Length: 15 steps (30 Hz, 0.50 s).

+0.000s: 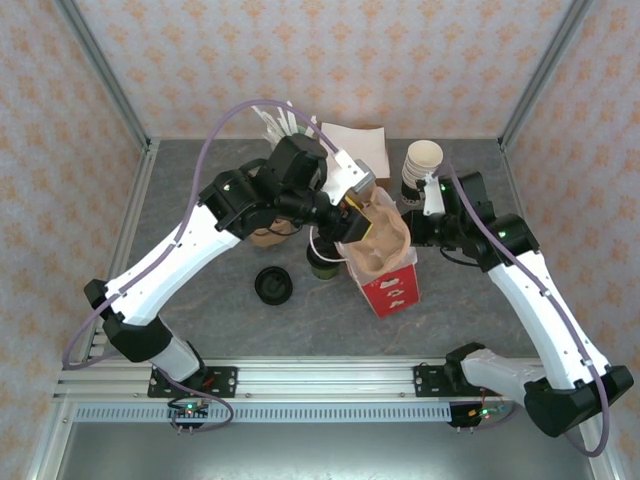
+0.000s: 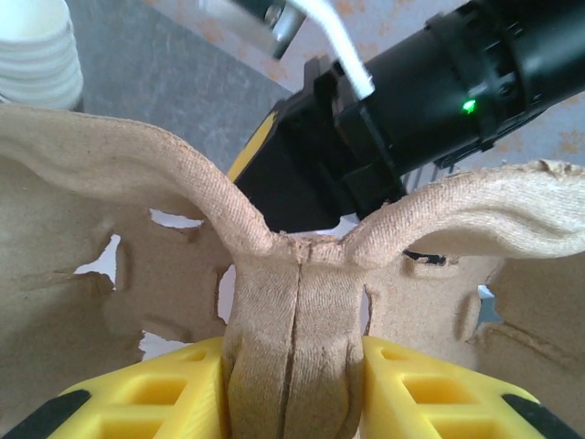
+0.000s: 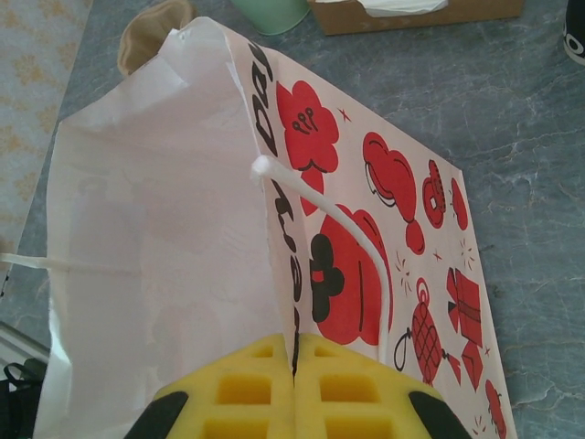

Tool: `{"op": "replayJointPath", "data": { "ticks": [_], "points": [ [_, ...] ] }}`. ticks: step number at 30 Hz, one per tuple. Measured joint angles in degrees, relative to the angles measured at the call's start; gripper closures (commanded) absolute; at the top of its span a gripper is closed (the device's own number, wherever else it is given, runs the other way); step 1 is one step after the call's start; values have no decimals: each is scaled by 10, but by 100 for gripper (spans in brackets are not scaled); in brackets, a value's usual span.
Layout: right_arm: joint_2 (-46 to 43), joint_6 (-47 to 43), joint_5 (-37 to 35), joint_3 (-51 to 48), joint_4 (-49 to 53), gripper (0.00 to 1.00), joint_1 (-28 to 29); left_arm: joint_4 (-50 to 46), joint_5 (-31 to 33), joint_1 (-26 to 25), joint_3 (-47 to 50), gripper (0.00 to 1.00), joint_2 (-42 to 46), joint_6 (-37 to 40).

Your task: Pack the takeout coffee

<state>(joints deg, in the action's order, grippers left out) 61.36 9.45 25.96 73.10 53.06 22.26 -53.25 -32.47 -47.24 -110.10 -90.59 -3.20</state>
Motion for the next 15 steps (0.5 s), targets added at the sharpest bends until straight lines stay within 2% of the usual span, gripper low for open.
{"op": "replayJointPath", "data": {
  "ticks": [4, 15],
  "points": [
    [-19, -1, 11, -22, -1, 100, 0, -1, -16, 0, 38, 63, -4, -4],
    [-25, -24, 26, -33, -5, 100, 0, -6, -56, 0, 49, 63, -18, -1]
  ]
}}
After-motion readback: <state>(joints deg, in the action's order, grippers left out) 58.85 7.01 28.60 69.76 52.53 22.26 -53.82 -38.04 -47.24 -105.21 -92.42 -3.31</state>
